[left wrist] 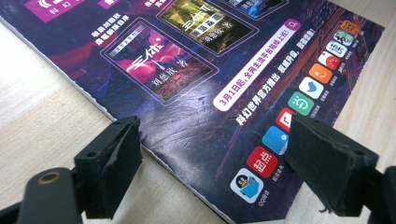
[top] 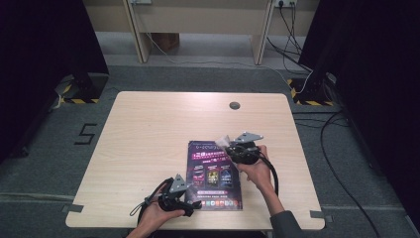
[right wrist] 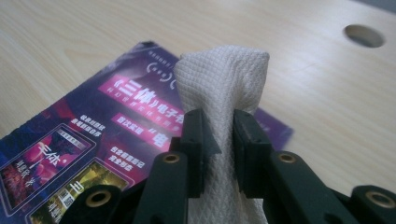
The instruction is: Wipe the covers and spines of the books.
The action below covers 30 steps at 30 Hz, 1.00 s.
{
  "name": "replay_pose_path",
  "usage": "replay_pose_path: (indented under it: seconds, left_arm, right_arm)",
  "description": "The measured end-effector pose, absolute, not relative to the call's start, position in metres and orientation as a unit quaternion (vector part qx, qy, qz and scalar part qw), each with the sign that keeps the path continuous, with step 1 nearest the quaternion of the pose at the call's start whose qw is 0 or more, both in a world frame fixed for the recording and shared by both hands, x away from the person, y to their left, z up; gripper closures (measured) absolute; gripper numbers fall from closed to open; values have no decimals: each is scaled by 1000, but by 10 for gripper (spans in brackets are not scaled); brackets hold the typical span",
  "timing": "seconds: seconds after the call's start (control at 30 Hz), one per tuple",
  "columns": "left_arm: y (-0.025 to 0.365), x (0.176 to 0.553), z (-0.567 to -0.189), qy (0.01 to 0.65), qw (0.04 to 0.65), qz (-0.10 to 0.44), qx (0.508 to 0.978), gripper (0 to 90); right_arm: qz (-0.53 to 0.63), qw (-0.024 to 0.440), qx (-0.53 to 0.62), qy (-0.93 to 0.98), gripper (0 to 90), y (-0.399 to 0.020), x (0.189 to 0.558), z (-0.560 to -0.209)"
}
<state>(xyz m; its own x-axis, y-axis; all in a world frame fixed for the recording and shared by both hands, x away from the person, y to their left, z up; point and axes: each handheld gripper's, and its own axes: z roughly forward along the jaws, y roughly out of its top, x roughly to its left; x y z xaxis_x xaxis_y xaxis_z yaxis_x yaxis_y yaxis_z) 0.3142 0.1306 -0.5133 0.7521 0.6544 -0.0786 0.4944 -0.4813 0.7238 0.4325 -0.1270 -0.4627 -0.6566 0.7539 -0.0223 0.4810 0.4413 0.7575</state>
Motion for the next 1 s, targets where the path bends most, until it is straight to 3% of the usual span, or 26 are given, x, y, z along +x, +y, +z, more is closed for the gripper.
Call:
replay_pose_path:
  seconds: [0.37, 1.0]
  left_arm:
    - [122, 311, -513, 323, 379, 108, 860, 185]
    - [122, 309, -514, 325, 386, 112, 856, 187]
  right_arm:
    - [314, 175, 368, 857, 689, -115, 439, -492]
    - [308, 210, 416, 830, 691, -143, 471, -497]
